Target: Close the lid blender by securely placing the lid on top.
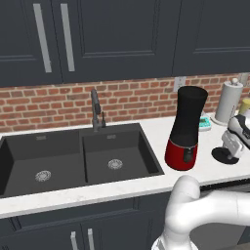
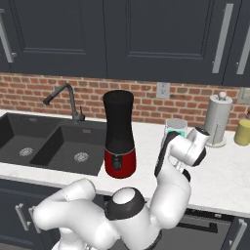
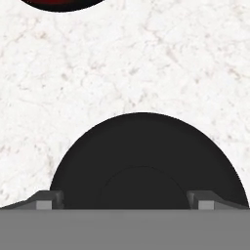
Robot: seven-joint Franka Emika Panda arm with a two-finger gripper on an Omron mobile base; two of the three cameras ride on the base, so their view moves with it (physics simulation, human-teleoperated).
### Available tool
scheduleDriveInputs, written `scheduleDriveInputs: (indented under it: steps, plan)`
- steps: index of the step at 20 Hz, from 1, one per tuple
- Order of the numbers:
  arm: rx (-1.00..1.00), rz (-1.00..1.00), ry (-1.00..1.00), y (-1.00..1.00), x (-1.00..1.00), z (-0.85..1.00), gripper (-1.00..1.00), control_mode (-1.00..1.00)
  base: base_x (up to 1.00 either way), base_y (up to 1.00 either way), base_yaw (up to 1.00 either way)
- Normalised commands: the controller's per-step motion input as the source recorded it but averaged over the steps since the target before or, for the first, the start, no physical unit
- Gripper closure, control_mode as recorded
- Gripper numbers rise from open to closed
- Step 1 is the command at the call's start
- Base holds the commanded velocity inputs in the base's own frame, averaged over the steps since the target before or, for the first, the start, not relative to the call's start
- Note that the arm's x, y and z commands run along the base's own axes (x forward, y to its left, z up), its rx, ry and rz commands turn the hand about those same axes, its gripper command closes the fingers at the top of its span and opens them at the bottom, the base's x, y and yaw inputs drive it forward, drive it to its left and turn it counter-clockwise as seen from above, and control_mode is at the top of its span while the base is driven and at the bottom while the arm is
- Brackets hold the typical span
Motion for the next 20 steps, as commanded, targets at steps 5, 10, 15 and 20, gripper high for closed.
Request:
scheduleDriveInputs:
  steps: [5,10,15,20]
  plan:
    - [-0.01,0.0,0.0,0.03,0.0,0.0,-1.0,-1.0,0.0,0.0,0.0]
    - [-0.06,0.0,0.0,0.01,0.0,-0.12,1.0,-1.0,0.0,0.0,0.0]
    - [-0.02,0.0,0.0,0.0,0.0,-0.08,1.0,-1.0,0.0,0.0,0.0]
    - [0.0,0.0,0.0,0.0,0.0,0.0,1.0,-1.0,0.0,0.0,0.0]
